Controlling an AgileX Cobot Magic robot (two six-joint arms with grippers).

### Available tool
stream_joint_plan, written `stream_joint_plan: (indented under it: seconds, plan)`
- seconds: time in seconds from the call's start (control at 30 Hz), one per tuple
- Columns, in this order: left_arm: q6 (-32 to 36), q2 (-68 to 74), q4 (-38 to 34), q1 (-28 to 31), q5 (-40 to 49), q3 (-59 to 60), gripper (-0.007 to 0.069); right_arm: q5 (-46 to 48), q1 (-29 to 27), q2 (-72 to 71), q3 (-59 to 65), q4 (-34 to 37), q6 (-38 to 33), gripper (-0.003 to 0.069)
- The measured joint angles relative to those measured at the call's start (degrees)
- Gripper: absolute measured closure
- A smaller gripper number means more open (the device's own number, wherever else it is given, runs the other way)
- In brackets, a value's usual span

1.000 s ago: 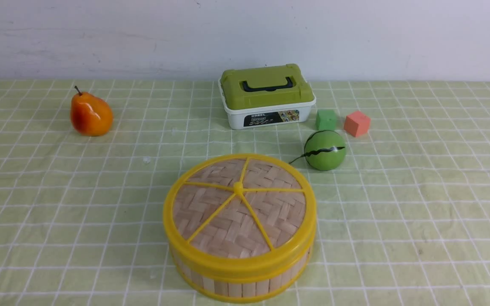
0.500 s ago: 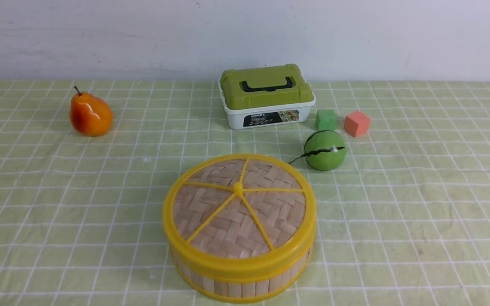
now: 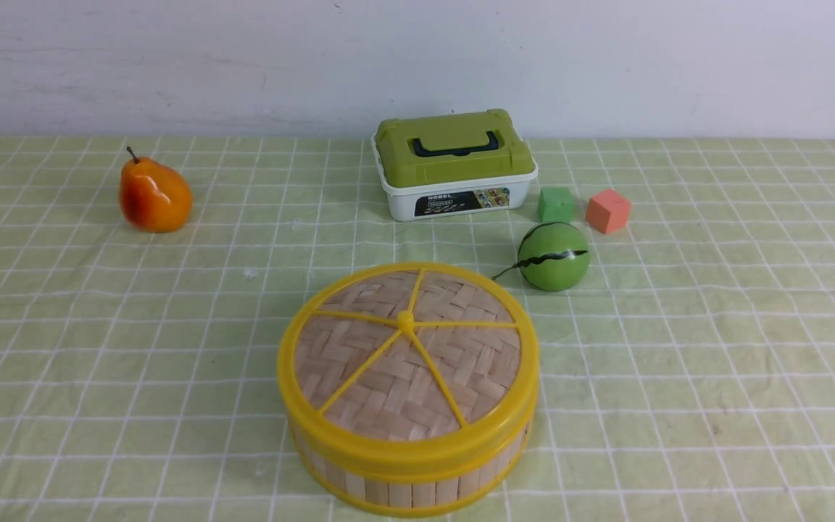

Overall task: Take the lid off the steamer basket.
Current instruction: Use the right arm to lift the lid of the steamer

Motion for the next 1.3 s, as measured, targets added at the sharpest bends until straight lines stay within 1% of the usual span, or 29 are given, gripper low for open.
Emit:
stream_joint_plan:
  seconds: [0.77,0.83,0.9,1.0,1.1,1.17,1.23,1.3]
  plan:
    - [0.00,0.00,0.00,0.00,0.00,0.00,0.0386,0.00,0.00,0.00,0.00,-0.19,0.00,0.0418]
    - [0.00,0.00,0.00,0.00,0.00,0.00,0.0386,0.00,0.00,0.00,0.00,0.59,0.20,0.0418]
    - [0.00,0.00,0.00,0.00,0.00,0.00,0.0386,-0.12,0.00,0.00,0.00,4.11,1.70,0.0418]
    - [0.00,0.00,0.00,0.00,0.00,0.00,0.0386,-0.55,0.00,0.00,0.00,14.16,8.31,0.0418]
    - [0.00,0.00,0.00,0.00,0.00,0.00,0.0386,-1.20,0.00,0.00,0.39,30.59,18.16,0.0418]
    - [0.00,0.00,0.00,0.00,0.00,0.00,0.0386,-1.26,0.00,0.00,0.44,36.60,22.09,0.0418]
    - [0.00,0.00,0.00,0.00,0.00,0.00,0.0386,-1.34,0.00,0.00,0.44,38.38,23.01,0.0418]
    - [0.00,0.00,0.00,0.00,0.00,0.00,0.0386,-1.46,0.00,0.00,0.44,37.54,22.41,0.0418]
